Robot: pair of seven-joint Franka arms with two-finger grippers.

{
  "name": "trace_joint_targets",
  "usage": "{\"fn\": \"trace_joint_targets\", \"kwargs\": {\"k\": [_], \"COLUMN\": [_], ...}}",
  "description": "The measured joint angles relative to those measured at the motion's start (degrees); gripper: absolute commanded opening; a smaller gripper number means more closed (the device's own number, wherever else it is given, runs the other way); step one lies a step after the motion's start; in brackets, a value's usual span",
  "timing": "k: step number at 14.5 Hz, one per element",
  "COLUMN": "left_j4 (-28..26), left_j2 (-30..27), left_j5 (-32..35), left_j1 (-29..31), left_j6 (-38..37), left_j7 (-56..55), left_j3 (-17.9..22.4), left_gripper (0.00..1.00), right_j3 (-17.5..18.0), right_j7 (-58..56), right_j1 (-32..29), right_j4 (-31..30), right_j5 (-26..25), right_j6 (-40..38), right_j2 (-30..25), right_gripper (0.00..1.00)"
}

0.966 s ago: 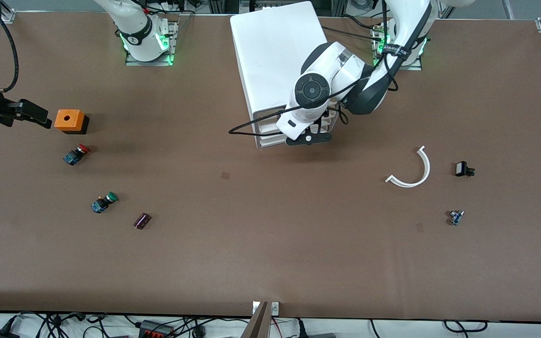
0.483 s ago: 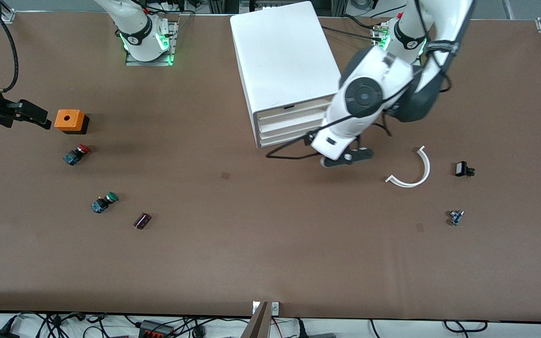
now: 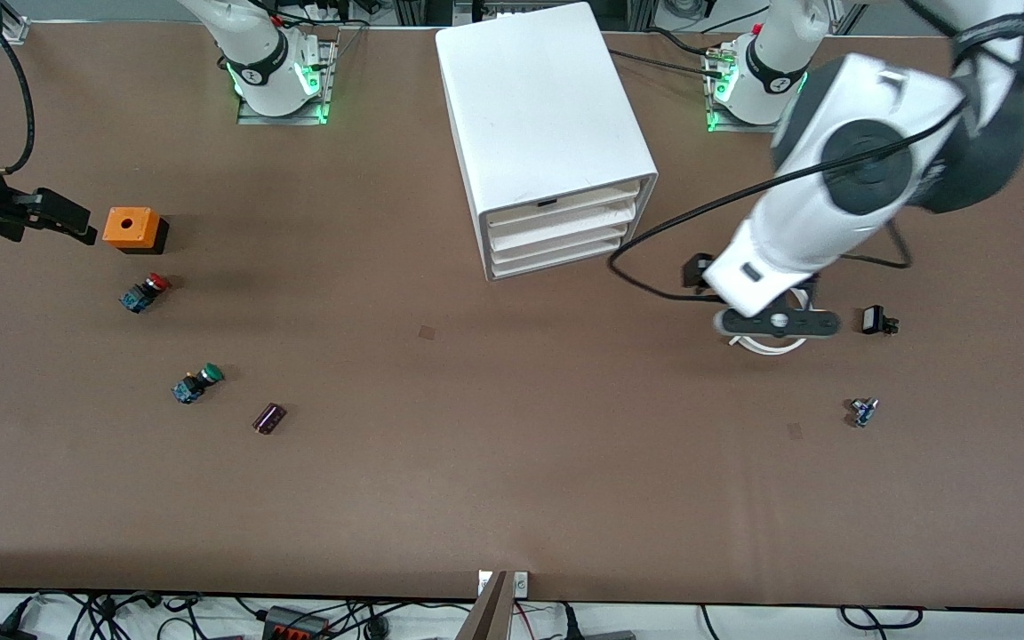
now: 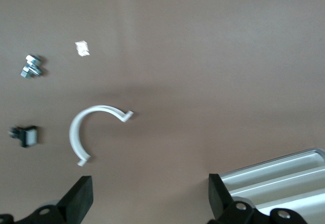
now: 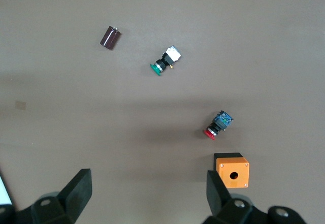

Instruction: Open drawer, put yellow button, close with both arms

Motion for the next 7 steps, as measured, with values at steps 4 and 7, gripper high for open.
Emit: {"fn": "trace_joint_targets", "kwargs": {"k": [4, 7], "left_j4": [0.51, 0.34], "left_j2": [-4.01, -5.57], "left_j5": [-0.06, -2.38], "left_j1": [8.37, 14.44], "left_j6": [-3.61, -5.17], "left_j7": [12.37, 19.01], "left_j3": [-0.22, -0.96], "left_gripper": [1.00, 1.00], "right_j3": [0.08, 0.08], "right_j7": [0.00, 0.00], "right_j1": [0.02, 0.02], "right_j4": [0.01, 0.01], "right_j5": [0.00, 0.00], "right_j6": [0.00, 0.00], "right_j2": [-0.01, -0.01], "right_gripper": [1.00, 1.00]}}
